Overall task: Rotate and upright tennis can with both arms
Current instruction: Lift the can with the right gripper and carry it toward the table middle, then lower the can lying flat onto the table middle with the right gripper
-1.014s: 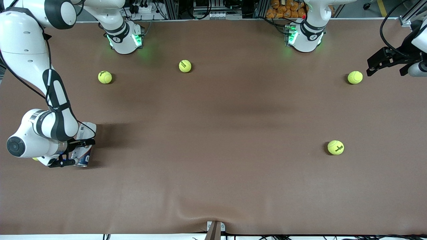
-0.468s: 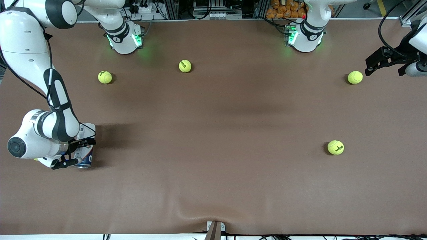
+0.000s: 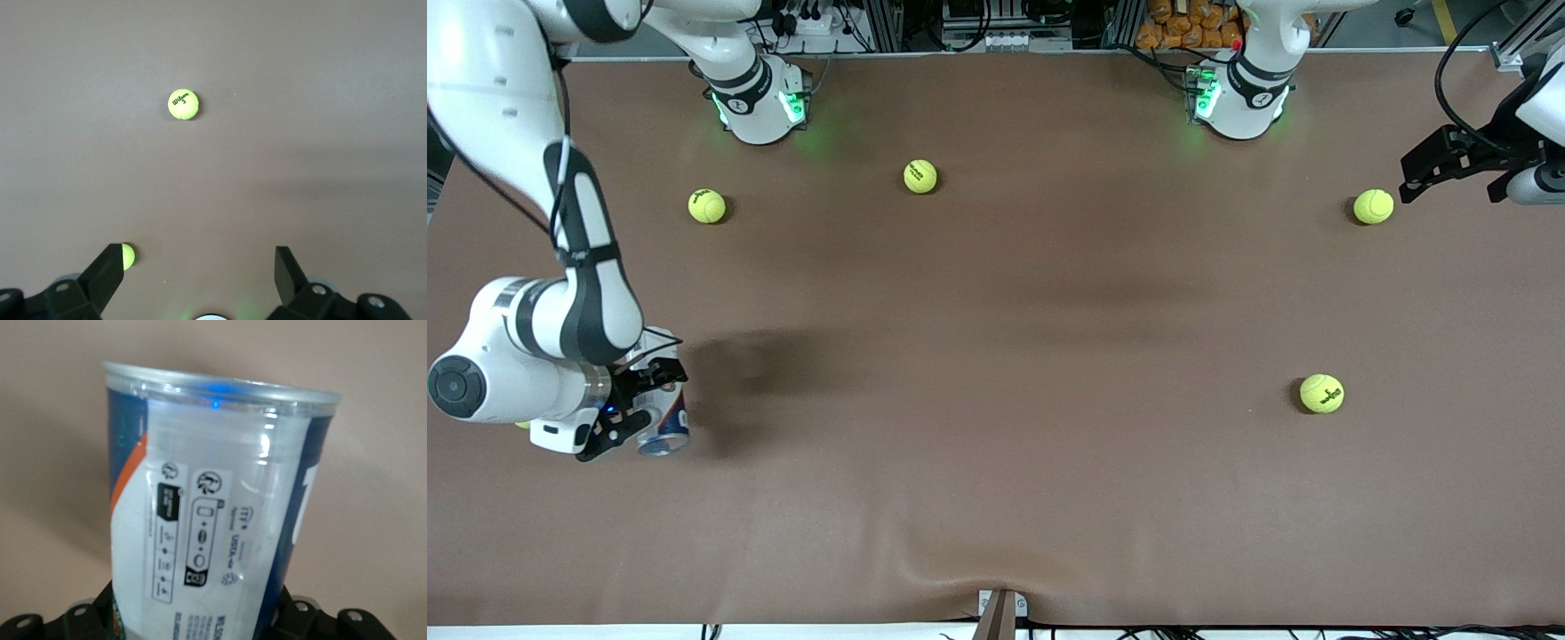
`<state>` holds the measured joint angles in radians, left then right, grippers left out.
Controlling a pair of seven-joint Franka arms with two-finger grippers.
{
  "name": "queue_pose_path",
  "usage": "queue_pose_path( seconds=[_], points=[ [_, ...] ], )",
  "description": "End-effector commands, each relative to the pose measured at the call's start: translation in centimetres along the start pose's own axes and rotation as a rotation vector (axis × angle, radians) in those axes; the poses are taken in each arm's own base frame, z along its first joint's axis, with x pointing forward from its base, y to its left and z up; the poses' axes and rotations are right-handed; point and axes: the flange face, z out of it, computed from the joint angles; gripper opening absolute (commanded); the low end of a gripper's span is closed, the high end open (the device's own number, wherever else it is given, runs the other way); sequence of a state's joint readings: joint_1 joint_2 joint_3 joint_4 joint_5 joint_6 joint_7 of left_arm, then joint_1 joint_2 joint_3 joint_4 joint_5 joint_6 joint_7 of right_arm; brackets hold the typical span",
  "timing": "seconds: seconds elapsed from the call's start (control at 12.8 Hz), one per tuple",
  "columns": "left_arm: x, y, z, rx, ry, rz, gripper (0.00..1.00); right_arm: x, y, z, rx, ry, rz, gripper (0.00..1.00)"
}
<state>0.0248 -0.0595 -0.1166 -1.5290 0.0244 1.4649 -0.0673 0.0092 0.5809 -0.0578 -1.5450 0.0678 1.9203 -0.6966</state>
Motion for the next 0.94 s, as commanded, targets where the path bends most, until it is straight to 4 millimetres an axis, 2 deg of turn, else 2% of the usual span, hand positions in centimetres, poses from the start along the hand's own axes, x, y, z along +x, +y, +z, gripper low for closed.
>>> queue_pose_path(
  seconds=[0.0, 0.16, 0.31, 0.39, 0.55, 0.62, 0.7, 0.86],
  points=[
    [-0.1, 0.0, -0.1, -0.018, -0.009, 0.014, 1.0, 2.5, -8.1, -6.1, -0.037, 0.031, -0.252, 0.84],
    [-0.1, 0.0, -0.1, -0.016, -0.012, 0.014, 1.0, 5.6, -14.5, -8.7, -0.087, 0.06, -0.433, 0.84],
    [-0.1, -0.1, -0.1, -0.017, -0.009, 0.013, 1.0, 7.9, -19.5, -8.3, -0.094, 0.062, -0.527, 0.84],
    [-0.1, -0.1, -0.1, -0.018, -0.012, 0.013, 1.0, 9.3, -22.8, -8.2, -0.109, 0.073, -0.593, 0.85],
    [-0.1, -0.1, -0.1, -0.016, -0.012, 0.013, 1.0, 12.3, -30.5, -7.9, -0.177, 0.128, -0.738, 0.86],
    [-0.1, -0.1, 0.0, -0.018, -0.012, 0.013, 1.0, 13.5, -34.2, -7.2, -0.213, 0.145, -0.802, 0.86],
    [0.0, -0.2, 0.0, -0.016, -0.012, 0.011, 1.0, 14.9, -36.7, -5.6, -0.249, 0.167, -0.851, 0.86],
    [-0.1, -0.2, 0.1, -0.016, -0.015, 0.011, 1.0, 16.6, -42.7, -1.4, -0.307, 0.154, -0.955, 0.86]
  ],
)
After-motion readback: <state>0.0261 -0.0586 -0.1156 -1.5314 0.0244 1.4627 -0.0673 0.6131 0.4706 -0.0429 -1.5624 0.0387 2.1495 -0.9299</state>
